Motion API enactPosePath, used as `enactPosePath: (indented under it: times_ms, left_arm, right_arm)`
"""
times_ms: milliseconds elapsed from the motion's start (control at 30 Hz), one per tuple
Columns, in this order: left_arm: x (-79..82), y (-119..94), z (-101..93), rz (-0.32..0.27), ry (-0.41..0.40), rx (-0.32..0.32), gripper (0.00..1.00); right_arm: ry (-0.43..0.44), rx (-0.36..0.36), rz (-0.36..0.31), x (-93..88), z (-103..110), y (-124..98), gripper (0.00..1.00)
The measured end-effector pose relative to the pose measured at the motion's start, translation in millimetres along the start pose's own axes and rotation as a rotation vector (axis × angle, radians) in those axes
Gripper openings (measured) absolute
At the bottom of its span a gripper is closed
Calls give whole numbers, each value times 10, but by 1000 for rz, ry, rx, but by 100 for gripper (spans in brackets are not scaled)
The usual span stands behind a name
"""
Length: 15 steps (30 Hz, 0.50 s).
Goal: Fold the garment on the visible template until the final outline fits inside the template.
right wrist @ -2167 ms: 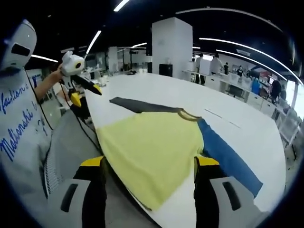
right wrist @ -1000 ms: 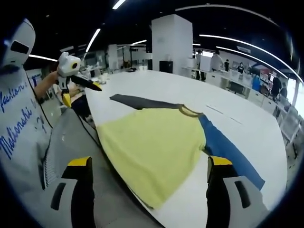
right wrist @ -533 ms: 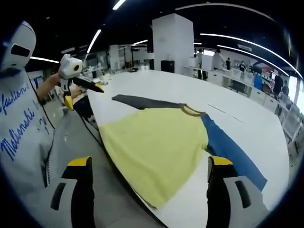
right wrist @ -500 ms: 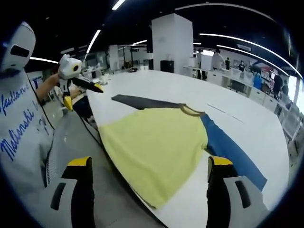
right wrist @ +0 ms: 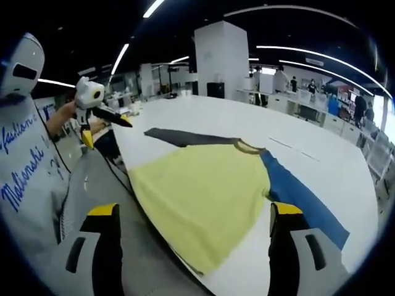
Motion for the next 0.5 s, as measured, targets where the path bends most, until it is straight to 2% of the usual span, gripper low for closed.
enactPosePath:
  times_ms: [100, 200, 333, 400, 500]
  left_arm:
    - [0, 6, 6, 6, 0, 4, 97]
    - [8, 6, 8, 6, 3, 2, 97]
    - [20, 10, 5, 7, 6, -2, 96]
    - [13, 17, -4, 14, 9, -13, 96]
    - [-3, 27, -13, 28, 13, -17, 96]
  right_arm:
    - [2, -3, -9, 6, -2, 3, 100]
    - [14, -6, 17, -18, -10, 1, 100]
    - [33, 24, 0, -15, 18, 2, 100]
    - [47, 37, 18, -30, 43, 6, 100]
    - [-4, 12, 38, -52, 17, 19, 100]
Point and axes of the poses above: the point that each gripper's makers call its tool centre point, and the gripper's own axes: y roughly forward along the fingers, z roughly to its left, x roughly out of its top, the point moved 8 cm from there along -y, roughly backward along the fingers, and after that the axes turned 5 degrees about -z, right-handed, at the moved point
